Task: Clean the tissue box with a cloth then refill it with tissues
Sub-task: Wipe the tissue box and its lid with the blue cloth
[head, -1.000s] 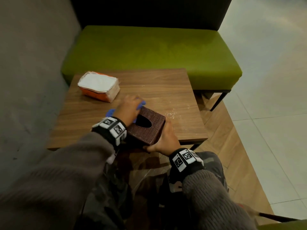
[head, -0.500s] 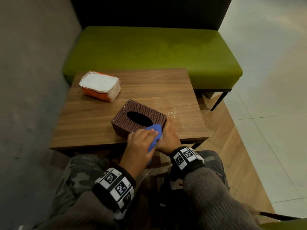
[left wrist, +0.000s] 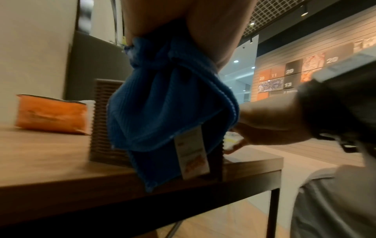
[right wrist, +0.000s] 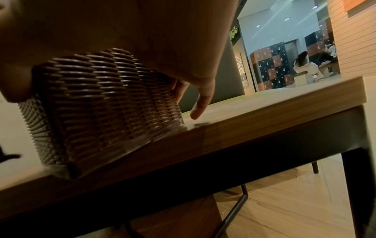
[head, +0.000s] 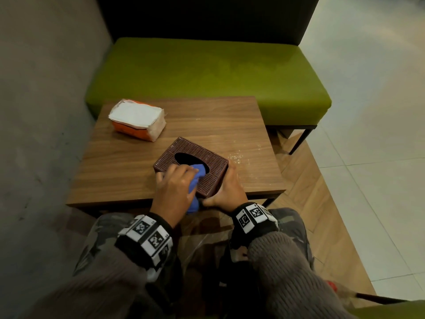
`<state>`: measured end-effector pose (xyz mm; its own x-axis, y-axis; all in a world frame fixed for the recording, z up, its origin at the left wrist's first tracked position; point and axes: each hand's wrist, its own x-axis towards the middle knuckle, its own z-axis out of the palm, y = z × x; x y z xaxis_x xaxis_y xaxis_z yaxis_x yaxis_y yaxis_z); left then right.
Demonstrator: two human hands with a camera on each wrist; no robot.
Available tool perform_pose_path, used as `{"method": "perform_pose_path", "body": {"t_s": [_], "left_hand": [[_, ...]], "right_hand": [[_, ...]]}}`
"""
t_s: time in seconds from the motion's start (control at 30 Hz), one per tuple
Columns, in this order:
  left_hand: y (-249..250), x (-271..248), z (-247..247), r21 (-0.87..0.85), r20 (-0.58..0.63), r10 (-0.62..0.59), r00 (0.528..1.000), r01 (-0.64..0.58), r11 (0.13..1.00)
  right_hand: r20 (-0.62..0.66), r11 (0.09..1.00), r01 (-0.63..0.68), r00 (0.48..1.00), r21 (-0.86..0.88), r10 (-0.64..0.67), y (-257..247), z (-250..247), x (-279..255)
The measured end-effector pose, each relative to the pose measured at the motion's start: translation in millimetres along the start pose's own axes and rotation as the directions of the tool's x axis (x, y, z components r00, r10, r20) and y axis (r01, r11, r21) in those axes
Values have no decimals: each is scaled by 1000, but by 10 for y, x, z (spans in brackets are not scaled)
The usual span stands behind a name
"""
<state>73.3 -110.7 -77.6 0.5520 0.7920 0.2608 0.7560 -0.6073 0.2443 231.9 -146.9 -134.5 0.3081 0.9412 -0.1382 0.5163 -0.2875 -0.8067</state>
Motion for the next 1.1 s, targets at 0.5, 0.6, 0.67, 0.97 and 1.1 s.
{"method": "perform_pose_path", "body": {"t_s": [0.5, 0.6, 0.67, 0.97, 1.1], "left_hand": [[-384, 462, -311, 21, 389, 75, 918, -90, 996], [-537, 547, -406, 81, 466, 61, 882, -111, 991], [-466, 537, -385, 111, 446, 44, 894, -104, 988], [157, 397, -165, 117, 247, -156, 956, 131, 984], [104, 502, -132, 1, 369, -204, 907, 219, 976]], "right_hand": [[126, 1000, -14, 992, -20, 17, -20, -154, 73], [256, 1000, 15, 967, -14, -11, -89, -336, 193], [307, 998, 26, 952, -59, -7, -168, -453, 265], [-9, 936, 85, 996, -343, -93, -420, -16, -353], [123, 913, 39, 992, -407, 12, -479, -54, -356]]}}
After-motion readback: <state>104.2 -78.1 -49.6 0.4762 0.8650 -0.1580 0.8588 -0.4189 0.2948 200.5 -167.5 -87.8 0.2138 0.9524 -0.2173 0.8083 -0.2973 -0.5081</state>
